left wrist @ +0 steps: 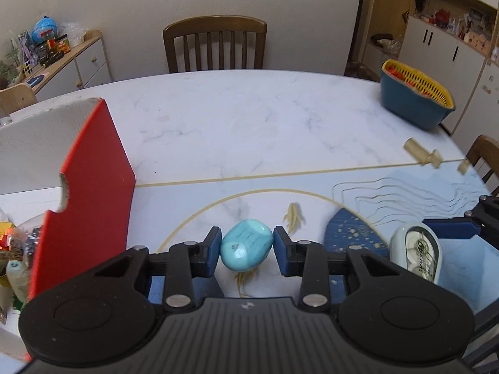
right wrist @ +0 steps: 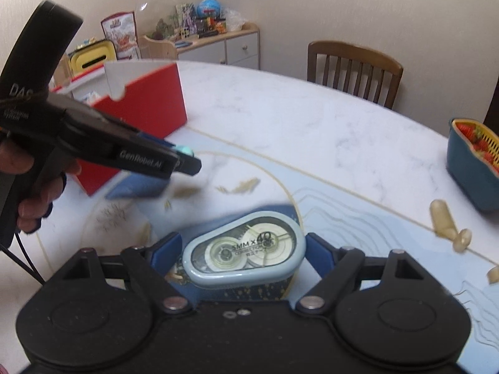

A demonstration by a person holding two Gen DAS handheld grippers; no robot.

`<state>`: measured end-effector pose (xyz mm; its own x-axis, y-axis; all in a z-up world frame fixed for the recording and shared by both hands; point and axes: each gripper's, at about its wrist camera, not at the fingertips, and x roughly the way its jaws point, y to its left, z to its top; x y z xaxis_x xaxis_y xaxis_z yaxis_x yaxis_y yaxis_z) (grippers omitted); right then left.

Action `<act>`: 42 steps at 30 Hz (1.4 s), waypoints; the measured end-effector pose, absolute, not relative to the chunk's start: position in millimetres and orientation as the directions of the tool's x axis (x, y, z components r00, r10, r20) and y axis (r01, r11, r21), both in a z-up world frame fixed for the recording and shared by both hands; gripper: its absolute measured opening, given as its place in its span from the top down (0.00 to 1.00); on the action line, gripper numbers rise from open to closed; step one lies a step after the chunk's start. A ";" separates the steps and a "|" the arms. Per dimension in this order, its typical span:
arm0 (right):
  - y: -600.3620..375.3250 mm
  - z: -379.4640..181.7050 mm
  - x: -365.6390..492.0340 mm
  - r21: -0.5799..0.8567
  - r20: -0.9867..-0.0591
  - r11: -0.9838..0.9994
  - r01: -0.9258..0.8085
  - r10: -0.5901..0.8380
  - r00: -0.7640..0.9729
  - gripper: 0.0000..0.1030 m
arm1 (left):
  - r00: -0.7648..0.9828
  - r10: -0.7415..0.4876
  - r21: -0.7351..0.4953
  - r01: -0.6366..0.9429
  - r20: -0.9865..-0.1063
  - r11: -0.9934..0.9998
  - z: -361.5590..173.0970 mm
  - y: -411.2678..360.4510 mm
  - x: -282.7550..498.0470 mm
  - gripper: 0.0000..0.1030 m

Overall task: Organize objects
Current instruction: 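Carry blue soap and correction tape with both tools into the box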

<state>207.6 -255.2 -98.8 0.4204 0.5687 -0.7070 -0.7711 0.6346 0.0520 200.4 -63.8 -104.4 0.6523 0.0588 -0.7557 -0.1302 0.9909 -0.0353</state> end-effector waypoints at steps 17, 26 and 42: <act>-215.1 -17.2 179.4 0.092 -0.624 0.691 -0.717 0.601 0.499 0.18 | 0.736 0.047 -0.101 -0.155 -0.676 0.983 -23.9 -1.8 141.0 0.66; -159.5 9.8 155.7 0.067 -0.588 0.668 -0.741 0.626 0.511 0.18 | 0.756 0.067 -0.095 -0.169 -0.651 0.981 6.0 51.9 113.6 0.66; -54.5 12.9 137.4 0.045 -0.581 0.634 -0.772 0.645 0.496 0.18 | 0.752 0.121 -0.068 -0.216 -0.648 0.974 18.7 164.0 89.1 0.66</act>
<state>137.4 -54.5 12.9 0.4955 0.6454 -0.5813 -0.7723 0.6337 0.0452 89.1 164.0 18.7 0.7516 0.1214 -0.6483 -0.2164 0.9739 -0.0684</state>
